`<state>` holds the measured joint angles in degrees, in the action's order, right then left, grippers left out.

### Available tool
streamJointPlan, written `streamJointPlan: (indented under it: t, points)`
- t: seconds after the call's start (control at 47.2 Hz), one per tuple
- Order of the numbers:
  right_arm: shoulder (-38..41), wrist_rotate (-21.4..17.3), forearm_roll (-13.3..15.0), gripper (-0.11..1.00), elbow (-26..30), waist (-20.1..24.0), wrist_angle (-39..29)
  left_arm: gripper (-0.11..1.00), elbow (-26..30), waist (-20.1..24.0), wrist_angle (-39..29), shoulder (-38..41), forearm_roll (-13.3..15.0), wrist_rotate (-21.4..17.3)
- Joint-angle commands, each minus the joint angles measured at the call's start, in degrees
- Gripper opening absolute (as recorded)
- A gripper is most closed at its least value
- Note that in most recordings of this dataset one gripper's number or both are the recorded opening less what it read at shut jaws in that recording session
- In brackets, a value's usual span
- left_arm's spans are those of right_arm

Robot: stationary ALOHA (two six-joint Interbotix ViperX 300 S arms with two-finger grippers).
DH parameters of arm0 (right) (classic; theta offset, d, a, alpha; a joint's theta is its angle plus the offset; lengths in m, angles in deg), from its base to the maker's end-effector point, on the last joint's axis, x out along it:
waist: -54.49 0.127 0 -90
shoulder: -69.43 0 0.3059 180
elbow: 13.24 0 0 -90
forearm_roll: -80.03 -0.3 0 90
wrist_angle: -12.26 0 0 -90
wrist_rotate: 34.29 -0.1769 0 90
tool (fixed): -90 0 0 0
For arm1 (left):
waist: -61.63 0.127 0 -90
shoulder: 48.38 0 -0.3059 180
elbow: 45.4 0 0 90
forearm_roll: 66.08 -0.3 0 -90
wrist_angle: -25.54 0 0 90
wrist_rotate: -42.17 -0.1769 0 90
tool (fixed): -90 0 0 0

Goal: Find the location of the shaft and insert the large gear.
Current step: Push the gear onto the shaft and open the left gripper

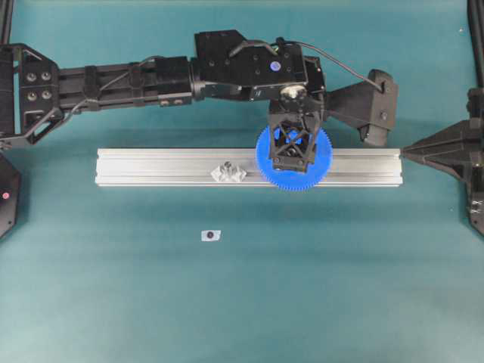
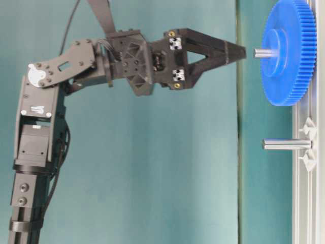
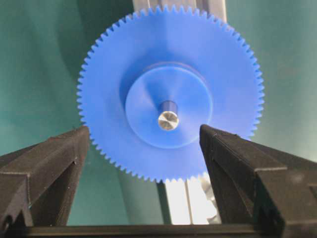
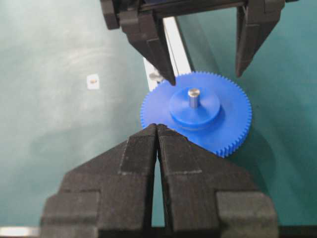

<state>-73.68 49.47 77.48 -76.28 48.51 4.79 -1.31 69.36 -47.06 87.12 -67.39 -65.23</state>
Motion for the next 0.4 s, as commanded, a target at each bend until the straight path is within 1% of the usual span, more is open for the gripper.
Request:
streamJointPlan:
  t: [0.0,0.212,0.381]
  points:
    - [0.4,-0.5,0.0,0.04,0.5,-0.1,0.3,0.85,2.3,-0.4,-0.6,-3.1,-0.3,0.1]
    - [0.3,-0.4,0.0,0.04,0.5,-0.1,0.3,0.85,4.2,-0.5,-2.8,-3.1,-0.2,0.6]
    - [0.3,-0.4,0.0,0.04,0.5,-0.2,0.3,0.85,4.6,-0.6,-3.3,-3.3,-0.2,1.0]
